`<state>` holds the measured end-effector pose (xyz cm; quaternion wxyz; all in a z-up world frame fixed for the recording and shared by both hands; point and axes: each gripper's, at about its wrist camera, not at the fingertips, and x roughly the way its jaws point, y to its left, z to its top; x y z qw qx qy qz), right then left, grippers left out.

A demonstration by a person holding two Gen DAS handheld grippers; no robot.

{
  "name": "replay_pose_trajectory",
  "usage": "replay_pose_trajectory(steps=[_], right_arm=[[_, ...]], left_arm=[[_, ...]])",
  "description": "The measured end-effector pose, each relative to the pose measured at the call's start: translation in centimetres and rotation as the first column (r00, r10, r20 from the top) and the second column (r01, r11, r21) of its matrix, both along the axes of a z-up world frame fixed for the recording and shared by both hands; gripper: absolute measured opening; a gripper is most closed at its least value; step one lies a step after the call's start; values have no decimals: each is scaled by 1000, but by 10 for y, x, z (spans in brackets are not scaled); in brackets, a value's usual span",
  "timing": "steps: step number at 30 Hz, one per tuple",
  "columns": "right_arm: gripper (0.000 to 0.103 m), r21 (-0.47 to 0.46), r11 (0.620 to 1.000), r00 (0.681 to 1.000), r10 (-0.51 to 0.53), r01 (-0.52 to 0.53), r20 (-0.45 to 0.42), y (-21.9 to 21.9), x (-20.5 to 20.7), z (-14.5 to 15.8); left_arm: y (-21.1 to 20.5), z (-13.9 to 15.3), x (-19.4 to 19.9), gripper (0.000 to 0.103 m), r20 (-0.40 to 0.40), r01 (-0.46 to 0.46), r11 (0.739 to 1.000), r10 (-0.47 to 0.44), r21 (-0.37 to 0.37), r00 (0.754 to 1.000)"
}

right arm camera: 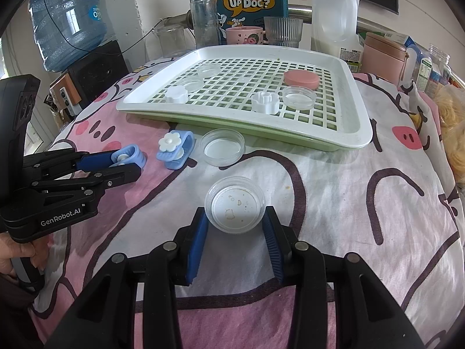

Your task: Organize rigid objects

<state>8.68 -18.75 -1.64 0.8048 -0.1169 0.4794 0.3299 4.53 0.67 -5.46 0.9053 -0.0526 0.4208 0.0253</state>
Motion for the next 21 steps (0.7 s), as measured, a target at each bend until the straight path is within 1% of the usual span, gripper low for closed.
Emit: replay_pose_trajectory(steps=[14, 21], right_arm=[[39, 4, 1000, 1000, 1, -1, -2, 0, 0, 0], [39, 7, 1000, 1000, 1, -1, -3, -1, 0, 0]], left_arm=[[0, 0, 0, 33, 0, -2, 1000, 2, 0, 1000], [0, 1, -1, 33, 3, -3, 1000, 3, -13, 1000]])
